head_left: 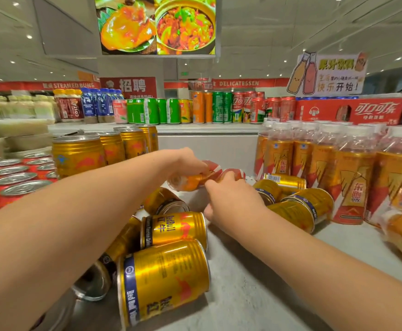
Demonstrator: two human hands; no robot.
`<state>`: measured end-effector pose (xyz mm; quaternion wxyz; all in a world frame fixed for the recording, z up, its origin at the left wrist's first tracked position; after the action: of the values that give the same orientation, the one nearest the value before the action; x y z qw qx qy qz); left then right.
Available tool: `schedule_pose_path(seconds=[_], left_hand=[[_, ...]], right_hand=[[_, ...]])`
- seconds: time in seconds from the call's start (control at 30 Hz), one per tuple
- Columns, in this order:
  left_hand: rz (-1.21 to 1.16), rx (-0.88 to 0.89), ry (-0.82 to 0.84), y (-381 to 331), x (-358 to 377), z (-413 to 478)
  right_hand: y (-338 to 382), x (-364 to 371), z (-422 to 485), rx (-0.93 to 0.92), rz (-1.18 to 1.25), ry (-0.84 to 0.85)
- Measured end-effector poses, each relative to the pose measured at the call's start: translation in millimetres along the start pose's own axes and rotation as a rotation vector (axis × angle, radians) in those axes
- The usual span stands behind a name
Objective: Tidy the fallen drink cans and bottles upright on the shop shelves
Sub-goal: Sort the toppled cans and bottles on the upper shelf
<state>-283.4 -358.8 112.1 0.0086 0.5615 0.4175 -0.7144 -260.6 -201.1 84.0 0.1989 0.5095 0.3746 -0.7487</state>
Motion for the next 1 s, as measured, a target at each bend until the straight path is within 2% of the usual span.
schedule_pose_path(seconds=[0.13, 0.4, 0.53, 0.7, 1.0], left_hand=[[-0.036, 0.037, -0.078, 1, -18, -3], [-0.155, 0.056, -0.209, 2, -42, -31], [-0.239, 0.043, -0.201, -2, -37, -50], [-0.246, 0.028, -0.222, -8, -27, -63], [-0.254, 0.044, -0.305, -6, -20, -80]], right_hand=[[-10, -9, 4, 0.046, 0.189, -0.033], [-46, -23, 0, 0.12, 0.62, -0.232], [-70, -26, -1, 0.133, 0.593, -0.236], [-84, -16, -5, 0.104, 0.73, -0.214], [-81, -1, -4, 0.059, 0.56, -0.177]])
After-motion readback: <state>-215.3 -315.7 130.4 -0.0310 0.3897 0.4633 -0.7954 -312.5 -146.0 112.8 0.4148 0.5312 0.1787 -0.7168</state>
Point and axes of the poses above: each hand's wrist, its own z-axis towards the middle knuckle, its own x-axis out of the palm, y = z × x, the point moved 7 cm from there along z, towards the middle knuckle, and after that the axes turned 15 degrees about -z, right-handed, at the moved point
